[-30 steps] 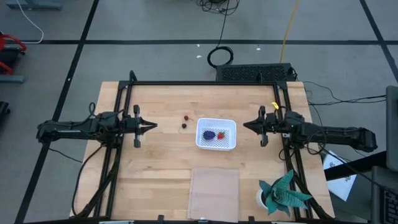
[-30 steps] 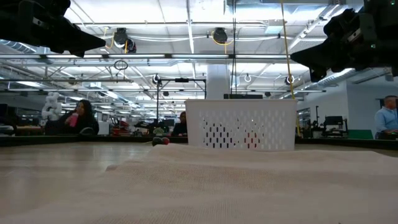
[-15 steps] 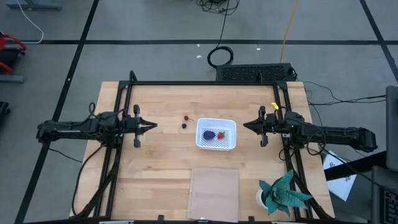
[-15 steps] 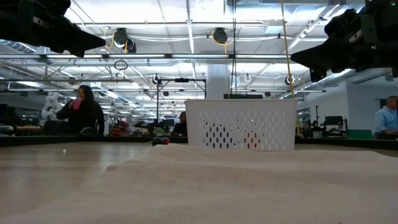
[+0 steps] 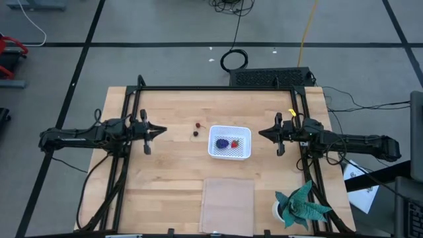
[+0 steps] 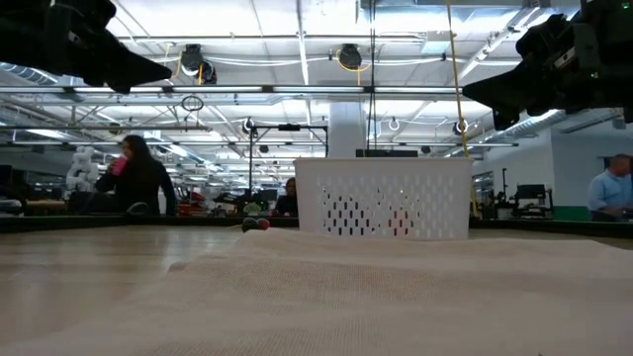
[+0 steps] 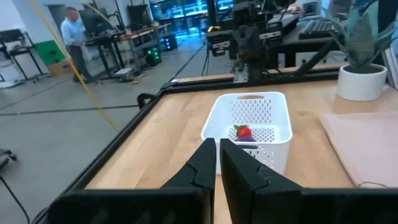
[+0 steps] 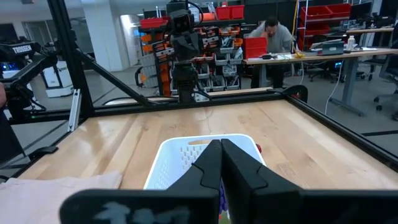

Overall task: Pick and placing Produce into tupperware
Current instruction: Put the black cherry into the white basket

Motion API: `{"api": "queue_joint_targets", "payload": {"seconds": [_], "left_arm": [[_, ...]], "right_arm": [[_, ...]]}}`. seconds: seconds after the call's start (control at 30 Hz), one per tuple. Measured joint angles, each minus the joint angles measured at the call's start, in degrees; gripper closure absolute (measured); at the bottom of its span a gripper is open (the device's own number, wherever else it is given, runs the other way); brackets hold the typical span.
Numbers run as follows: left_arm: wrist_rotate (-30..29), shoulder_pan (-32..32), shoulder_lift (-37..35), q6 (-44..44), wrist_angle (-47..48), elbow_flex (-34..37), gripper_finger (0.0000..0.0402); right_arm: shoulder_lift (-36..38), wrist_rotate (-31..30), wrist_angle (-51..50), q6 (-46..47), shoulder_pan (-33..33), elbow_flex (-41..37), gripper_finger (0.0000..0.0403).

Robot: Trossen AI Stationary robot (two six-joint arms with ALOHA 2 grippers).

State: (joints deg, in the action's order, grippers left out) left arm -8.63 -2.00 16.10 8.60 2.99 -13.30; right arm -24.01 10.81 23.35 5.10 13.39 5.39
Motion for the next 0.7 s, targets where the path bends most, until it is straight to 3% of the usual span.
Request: {"api": "queue_joint_targets", "payload": {"seconds": [0.37, 0.7], "left_arm": [[-2.9, 0.0, 0.4, -6.5, -4.2, -0.1, 0.0376], [-5.2, 0.0, 11.9, -7.6, -6.5, -9.7, 0.0376]], "right_arm": [[0.0, 0.0, 0.0, 0.0, 0.0, 0.0, 0.0403], [0.0, 0.0, 0.0, 0.0, 0.0, 0.0, 0.0403]]}}
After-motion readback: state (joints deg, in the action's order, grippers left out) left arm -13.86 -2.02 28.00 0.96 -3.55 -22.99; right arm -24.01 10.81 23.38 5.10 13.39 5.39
